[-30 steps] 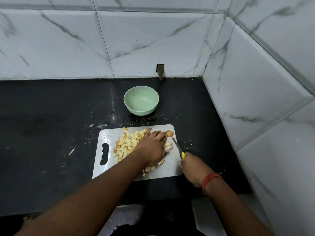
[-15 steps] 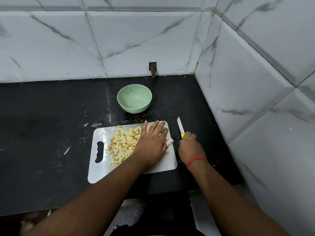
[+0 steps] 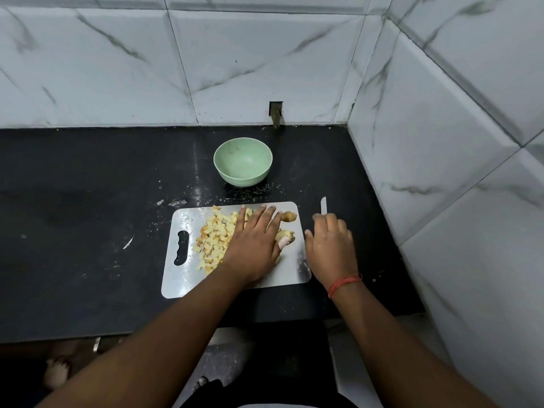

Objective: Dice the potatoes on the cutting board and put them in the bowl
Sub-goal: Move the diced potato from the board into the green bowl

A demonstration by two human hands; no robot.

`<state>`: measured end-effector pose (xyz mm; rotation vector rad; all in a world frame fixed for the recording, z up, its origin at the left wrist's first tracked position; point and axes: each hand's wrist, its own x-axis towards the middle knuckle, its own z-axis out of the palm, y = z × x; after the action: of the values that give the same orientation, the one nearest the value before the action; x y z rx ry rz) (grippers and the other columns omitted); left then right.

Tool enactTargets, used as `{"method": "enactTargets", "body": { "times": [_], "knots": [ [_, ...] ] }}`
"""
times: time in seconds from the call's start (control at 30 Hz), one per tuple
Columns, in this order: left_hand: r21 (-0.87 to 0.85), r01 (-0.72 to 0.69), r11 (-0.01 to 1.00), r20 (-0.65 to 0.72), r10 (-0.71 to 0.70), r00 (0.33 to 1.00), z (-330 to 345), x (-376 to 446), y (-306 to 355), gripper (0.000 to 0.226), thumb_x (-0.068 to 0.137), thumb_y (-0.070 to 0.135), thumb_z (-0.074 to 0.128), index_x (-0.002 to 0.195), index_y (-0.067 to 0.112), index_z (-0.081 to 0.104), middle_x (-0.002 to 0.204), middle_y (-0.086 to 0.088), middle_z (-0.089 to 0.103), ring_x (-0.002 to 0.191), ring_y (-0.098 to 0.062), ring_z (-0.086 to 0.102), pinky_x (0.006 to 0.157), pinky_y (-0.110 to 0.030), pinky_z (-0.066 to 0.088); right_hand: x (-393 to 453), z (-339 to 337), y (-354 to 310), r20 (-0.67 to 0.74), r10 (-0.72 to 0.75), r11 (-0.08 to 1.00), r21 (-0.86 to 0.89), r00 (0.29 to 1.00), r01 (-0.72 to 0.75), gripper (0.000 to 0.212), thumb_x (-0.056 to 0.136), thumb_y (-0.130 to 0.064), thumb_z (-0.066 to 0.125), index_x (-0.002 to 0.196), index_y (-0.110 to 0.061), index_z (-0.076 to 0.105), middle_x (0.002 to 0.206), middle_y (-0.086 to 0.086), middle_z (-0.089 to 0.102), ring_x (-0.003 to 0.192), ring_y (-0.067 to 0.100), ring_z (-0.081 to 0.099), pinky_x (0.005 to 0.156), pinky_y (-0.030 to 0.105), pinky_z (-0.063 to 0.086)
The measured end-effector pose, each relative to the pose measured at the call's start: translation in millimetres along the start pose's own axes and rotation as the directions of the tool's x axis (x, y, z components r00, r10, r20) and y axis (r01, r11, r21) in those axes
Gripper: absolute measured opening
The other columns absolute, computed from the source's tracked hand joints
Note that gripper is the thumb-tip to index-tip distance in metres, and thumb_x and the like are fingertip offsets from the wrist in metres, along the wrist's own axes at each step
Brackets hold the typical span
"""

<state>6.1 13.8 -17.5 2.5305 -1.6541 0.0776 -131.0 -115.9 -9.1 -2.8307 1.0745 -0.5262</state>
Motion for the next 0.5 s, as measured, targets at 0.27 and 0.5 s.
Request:
{"method": "enactTargets", "body": {
  "times": [0.27, 0.5],
  "knots": [
    [-0.013, 0.094, 0.995, -0.015, -0.094, 0.995, -2.1, -24.6, -33.2, 0.074, 0.101, 0.053, 0.010, 0.162, 0.015, 0.026, 0.169, -0.010, 0.022, 0.157, -0.028, 0.015, 0.127, -0.057, 0.001, -5.9, 17.6, -28.1, 0.048, -0.143, 0.974, 0.183, 0.989, 0.132, 0.047, 0.094, -0.027, 0.054, 0.137, -0.009, 0.048, 0.141, 0.008, 0.049, 0.131, 0.025, 0.043, 0.113, 0.040, 0.036],
    [-0.028, 0.105, 0.994, 0.001, -0.105, 0.994, -3.5, -41.0, -72.7, 0.074, 0.101, 0.054, 0.011, 0.164, 0.018, 0.019, 0.172, -0.010, 0.010, 0.159, -0.029, 0.007, 0.126, -0.058, 0.000, -1.5, 33.6, -59.4, 0.093, -0.103, 0.976, 0.204, 0.990, 0.083, 0.047, 0.098, -0.029, 0.050, 0.139, -0.005, 0.048, 0.147, 0.013, 0.046, 0.138, 0.028, 0.039, 0.113, 0.048, 0.034]
  ]
}}
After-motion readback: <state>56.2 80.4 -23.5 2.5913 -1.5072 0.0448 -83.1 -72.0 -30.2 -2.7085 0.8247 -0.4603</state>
